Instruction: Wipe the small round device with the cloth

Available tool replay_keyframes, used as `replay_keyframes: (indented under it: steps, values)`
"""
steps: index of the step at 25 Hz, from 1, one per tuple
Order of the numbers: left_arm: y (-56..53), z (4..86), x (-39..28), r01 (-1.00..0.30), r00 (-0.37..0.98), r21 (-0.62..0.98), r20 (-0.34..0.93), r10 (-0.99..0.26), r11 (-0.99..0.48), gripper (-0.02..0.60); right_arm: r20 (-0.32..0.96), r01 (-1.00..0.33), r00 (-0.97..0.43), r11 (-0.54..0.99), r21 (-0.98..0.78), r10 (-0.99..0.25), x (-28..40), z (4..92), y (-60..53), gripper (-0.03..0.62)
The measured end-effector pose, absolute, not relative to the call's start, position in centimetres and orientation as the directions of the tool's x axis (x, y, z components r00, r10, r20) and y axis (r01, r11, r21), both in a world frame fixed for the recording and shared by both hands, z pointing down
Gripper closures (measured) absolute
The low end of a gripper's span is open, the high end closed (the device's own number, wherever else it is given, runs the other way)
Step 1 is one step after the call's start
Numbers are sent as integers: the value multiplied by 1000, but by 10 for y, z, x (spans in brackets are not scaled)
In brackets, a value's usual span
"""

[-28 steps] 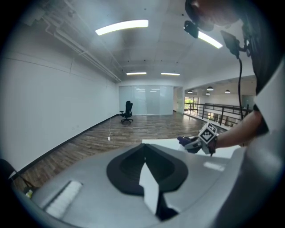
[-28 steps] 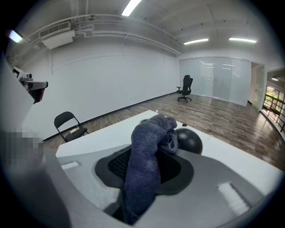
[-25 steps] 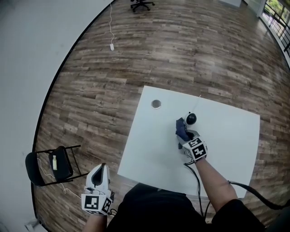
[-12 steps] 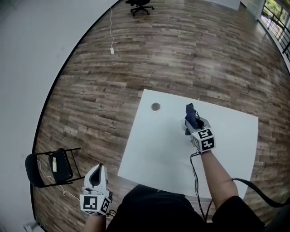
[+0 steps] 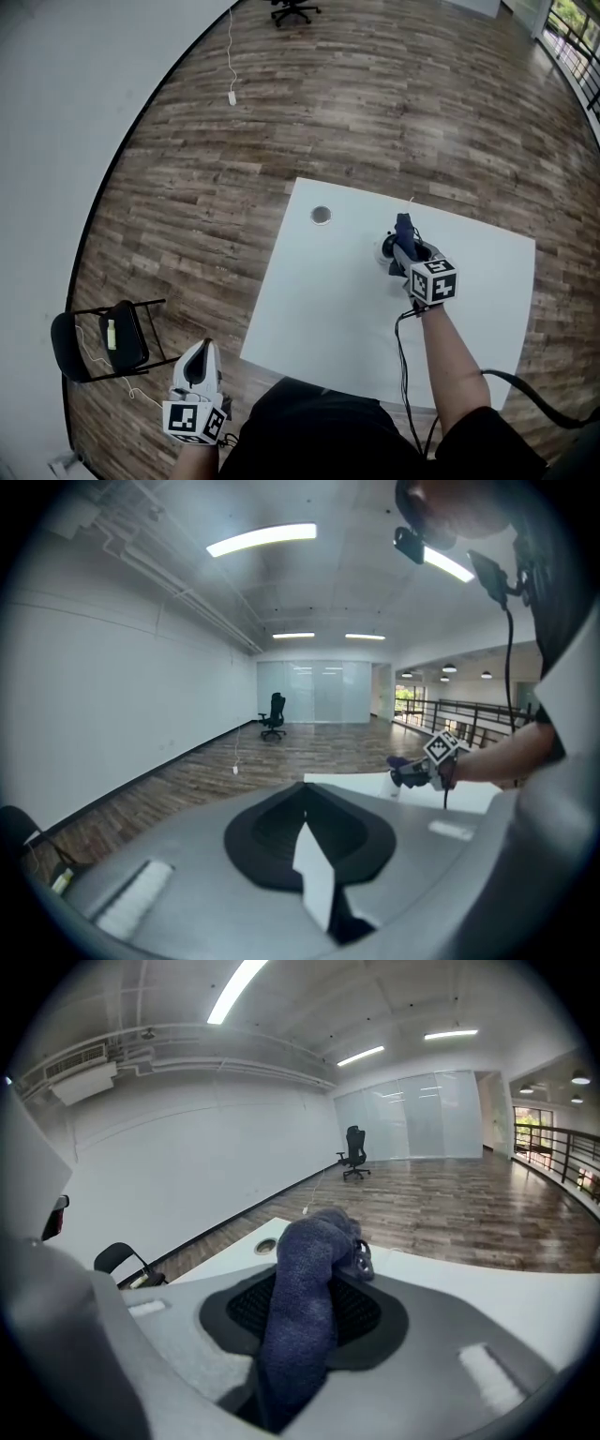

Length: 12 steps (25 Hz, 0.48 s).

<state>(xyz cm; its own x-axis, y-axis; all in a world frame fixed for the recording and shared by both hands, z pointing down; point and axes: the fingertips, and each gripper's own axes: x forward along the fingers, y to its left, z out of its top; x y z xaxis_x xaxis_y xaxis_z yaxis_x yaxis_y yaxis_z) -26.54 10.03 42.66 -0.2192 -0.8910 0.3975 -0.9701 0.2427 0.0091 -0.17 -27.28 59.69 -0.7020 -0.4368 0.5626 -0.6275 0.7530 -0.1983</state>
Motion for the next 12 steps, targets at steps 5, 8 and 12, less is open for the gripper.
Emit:
replay_keyframes:
  steps: [5,8,12]
  values:
    - [103,425,-270,-953,-236,84,391,-890,290,575,565,-617,-711,756,-218,-418,0,598,-271,464]
    - [104,423,-267,-955,-238,71,390,-890,286,575,570,-620,-713,747,-241,-407,5,600,-270,464]
    - [109,425,-268,-952,-238,87,396,-887,295,575,606,-618,-692,756,-215,-393,12,609,-265,464]
